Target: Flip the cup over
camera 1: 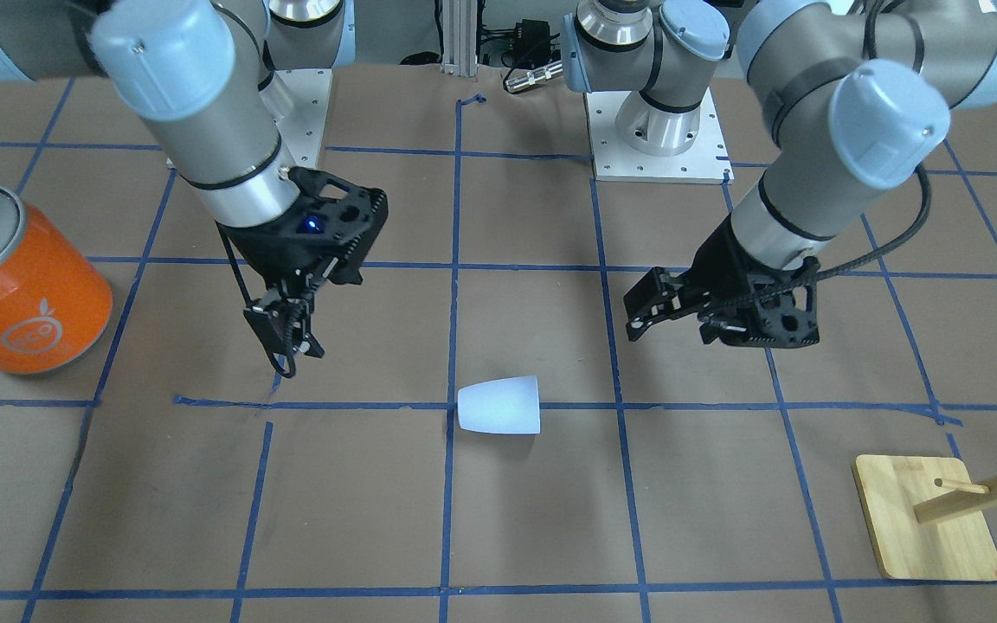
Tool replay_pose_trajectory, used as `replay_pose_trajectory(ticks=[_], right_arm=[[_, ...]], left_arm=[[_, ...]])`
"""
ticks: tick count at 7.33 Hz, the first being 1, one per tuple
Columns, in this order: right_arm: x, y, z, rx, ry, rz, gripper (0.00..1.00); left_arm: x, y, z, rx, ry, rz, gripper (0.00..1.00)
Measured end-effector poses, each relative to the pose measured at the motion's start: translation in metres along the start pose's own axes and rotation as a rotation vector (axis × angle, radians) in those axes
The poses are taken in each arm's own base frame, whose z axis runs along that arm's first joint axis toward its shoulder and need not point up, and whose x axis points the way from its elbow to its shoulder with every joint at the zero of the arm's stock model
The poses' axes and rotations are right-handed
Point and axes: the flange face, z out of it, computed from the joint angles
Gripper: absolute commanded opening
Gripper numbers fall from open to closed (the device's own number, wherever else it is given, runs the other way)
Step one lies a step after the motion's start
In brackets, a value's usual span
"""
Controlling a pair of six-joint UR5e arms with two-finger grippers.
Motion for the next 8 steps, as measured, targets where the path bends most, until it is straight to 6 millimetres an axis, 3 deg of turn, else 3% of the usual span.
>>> replay_pose_trajectory(ticks=[2,4,8], right_arm=[[0.002,0.038,-0.038,-0.013,0.007,0.105,1.00],[0.003,0.067,-0.061,-0.035,0.002,0.181,1.00],[-0.002,0.072,-0.077,-0.049,0.043,0.569,1.00]], left_arm=[[0.031,-0.017,0.057,-0.006,0.141,0.022,1.00],[0.033,-0.028,0.105,-0.059,0.210,0.018,1.00],[0.026,-0.018,0.164,-0.163,0.244,-0.012,1.00]])
